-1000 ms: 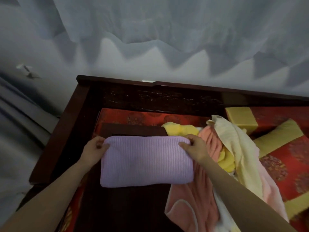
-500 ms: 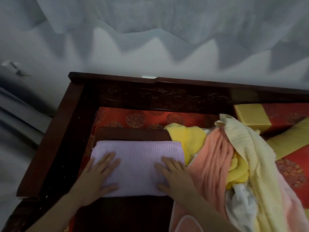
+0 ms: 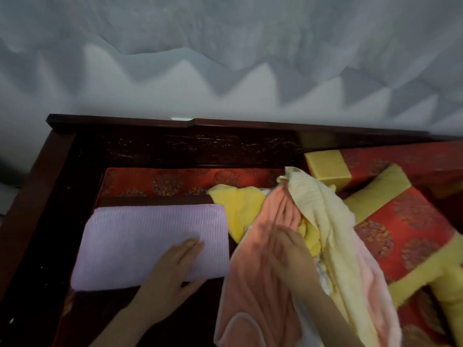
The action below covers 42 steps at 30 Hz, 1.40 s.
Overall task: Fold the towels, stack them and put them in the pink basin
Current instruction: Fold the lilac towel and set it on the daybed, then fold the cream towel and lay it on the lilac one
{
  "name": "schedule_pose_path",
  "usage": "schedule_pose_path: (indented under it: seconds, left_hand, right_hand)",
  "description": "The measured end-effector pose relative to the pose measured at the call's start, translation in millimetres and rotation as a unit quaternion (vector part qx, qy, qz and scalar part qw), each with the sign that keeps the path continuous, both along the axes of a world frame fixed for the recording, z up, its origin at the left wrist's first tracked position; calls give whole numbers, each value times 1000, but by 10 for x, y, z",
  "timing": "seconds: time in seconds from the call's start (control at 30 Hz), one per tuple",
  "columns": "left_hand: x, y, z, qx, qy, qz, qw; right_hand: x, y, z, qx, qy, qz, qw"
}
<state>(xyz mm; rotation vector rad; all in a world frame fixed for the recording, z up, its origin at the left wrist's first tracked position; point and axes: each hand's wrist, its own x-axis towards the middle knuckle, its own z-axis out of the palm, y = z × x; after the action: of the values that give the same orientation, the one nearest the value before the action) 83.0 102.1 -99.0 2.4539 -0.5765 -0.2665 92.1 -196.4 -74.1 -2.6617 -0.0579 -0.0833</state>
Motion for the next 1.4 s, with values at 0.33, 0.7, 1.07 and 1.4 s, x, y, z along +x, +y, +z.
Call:
schedule_pose_path:
  seconds: [0.33, 0.7, 1.07, 1.4]
  left_hand:
    - [-126, -1099, -132, -72, 191, 19, 979]
    - [169, -1504, 734, -322, 334, 227, 856]
    - [234, -1713, 1610, -552, 462, 136, 681]
    - [669, -989, 2720, -633, 236, 142, 724]
  right_hand:
    - [285, -1222, 57, -185, 122, -294, 930]
    - [136, -1085, 967, 243, -87, -94, 961]
    - [62, -804, 1873, 432, -47, -60, 899]
    - [379, -708, 2692, 445, -190, -162, 860]
